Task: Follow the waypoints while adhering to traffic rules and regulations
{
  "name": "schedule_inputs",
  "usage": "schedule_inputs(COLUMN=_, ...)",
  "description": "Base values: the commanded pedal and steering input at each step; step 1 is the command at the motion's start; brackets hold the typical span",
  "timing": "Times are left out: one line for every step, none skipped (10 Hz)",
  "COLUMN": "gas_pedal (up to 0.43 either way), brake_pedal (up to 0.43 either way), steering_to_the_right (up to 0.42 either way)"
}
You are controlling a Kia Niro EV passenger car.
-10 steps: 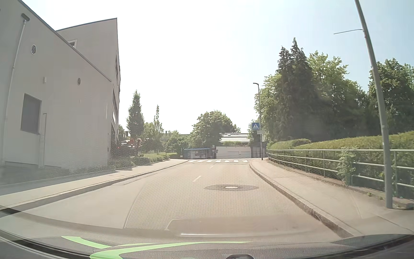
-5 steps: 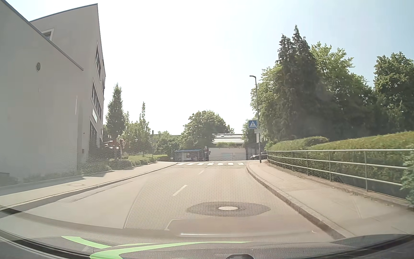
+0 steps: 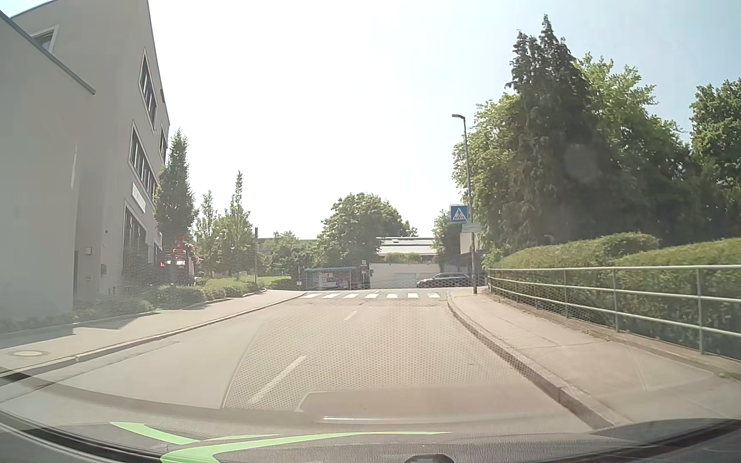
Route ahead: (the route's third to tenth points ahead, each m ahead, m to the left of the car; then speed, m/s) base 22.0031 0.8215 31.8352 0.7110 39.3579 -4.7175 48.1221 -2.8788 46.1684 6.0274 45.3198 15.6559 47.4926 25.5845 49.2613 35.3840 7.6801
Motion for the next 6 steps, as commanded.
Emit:
schedule_inputs(gas_pedal=0.0, brake_pedal=0.0, steering_to_the_right=0.005)
schedule_inputs(gas_pedal=0.0, brake_pedal=0.0, steering_to_the_right=0.005)
schedule_inputs(gas_pedal=0.0, brake_pedal=0.0, steering_to_the_right=0.005)
schedule_inputs(gas_pedal=0.0, brake_pedal=0.0, steering_to_the_right=0.005)
schedule_inputs(gas_pedal=0.0, brake_pedal=0.0, steering_to_the_right=0.005)
schedule_inputs(gas_pedal=0.0, brake_pedal=0.0, steering_to_the_right=0.005)
